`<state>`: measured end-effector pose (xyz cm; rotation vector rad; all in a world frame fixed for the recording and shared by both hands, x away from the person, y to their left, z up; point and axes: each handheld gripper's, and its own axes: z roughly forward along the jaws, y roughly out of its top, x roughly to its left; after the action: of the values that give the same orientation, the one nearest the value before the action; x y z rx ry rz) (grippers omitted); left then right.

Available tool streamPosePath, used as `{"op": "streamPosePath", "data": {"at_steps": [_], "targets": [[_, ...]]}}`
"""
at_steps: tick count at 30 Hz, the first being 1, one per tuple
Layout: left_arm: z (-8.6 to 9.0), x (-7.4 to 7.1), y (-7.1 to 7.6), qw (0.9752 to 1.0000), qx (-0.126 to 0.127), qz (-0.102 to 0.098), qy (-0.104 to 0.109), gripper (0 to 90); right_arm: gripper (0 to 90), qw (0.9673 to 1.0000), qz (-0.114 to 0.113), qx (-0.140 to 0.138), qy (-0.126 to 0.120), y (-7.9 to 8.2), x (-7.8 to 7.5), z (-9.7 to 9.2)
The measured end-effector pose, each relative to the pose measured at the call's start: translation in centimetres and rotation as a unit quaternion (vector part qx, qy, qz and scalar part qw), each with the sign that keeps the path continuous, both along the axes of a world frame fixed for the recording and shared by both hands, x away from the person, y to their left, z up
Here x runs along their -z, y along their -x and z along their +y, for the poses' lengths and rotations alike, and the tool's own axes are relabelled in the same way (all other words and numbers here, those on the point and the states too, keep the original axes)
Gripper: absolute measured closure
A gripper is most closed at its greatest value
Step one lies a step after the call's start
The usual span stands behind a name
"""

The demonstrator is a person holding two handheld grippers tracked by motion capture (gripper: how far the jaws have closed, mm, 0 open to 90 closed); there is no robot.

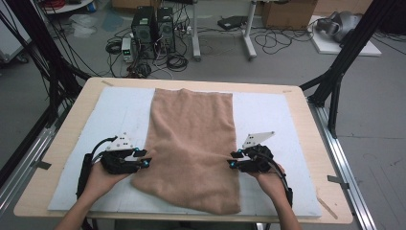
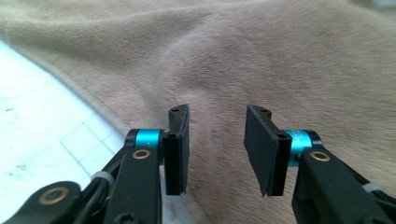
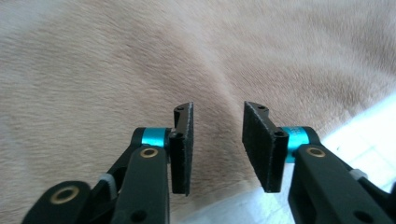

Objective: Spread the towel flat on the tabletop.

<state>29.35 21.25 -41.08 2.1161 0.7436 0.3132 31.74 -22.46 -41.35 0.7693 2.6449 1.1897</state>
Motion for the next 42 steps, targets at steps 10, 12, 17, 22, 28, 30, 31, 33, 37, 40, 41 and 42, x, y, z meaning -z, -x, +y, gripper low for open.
{"op": "streamPosePath", "data": {"at_steps": [10,12,17,22,28,30,31,33,37,40,41,42], "targets": [[-0.4,0.9,3.3,0.9996,0.026,-0.002,-0.005,49.5,54.8,0.9988,-0.023,-0.043,0.0,3.8,-0.5,1.2],[-0.6,1.6,3.4,0.9992,0.033,0.009,-0.022,48.7,54.2,0.9983,-0.017,-0.055,0.006,4.2,-0.1,1.5],[-1.5,3.1,3.2,0.9984,0.034,0.031,-0.032,44.7,51.7,0.9969,-0.001,-0.075,0.023,4.4,1.4,3.0],[-1.5,3.0,3.2,0.9982,0.041,0.038,-0.02,66.1,65.4,0.9954,0.026,-0.091,0.018,3.9,2.1,3.9],[-2.0,2.6,3.6,0.9981,0.045,0.026,-0.034,79.7,85.6,0.9934,0.019,-0.109,0.03,4.0,2.0,4.3],[-1.9,2.2,3.5,0.9983,0.044,0.027,-0.029,80.3,86.4,0.9929,0.007,-0.113,0.035,4.1,1.5,4.3],[-1.8,1.9,3.5,0.9984,0.045,0.025,-0.025,80.4,86.5,0.9931,0.007,-0.112,0.035,4.2,1.3,4.3],[-1.4,0.9,3.5,0.999,0.041,0.017,-0.011,80.4,86.6,0.9934,-0.002,-0.11,0.031,4.2,0.6,4.1],[-0.9,-1.5,2.9,0.9995,0.027,-0.014,0.003,80.4,86.6,0.9952,-0.025,-0.094,0.01,3.7,-1.6,3.1],[-0.9,-2.5,1.7,0.9996,0.013,-0.024,0.007,80.4,86.5,0.9964,-0.044,-0.072,0.015,2.8,-2.7,2.6],[-1.1,-2.8,1.2,0.9996,0.004,-0.027,0.012,80.4,86.5,0.9969,-0.044,-0.062,0.019,2.3,-2.9,2.5],[-1.4,-3.0,0.6,0.9995,-0.002,-0.03,0.013,80.4,86.5,0.9971,-0.048,-0.054,0.022,1.6,-3.1,2.5]]}}
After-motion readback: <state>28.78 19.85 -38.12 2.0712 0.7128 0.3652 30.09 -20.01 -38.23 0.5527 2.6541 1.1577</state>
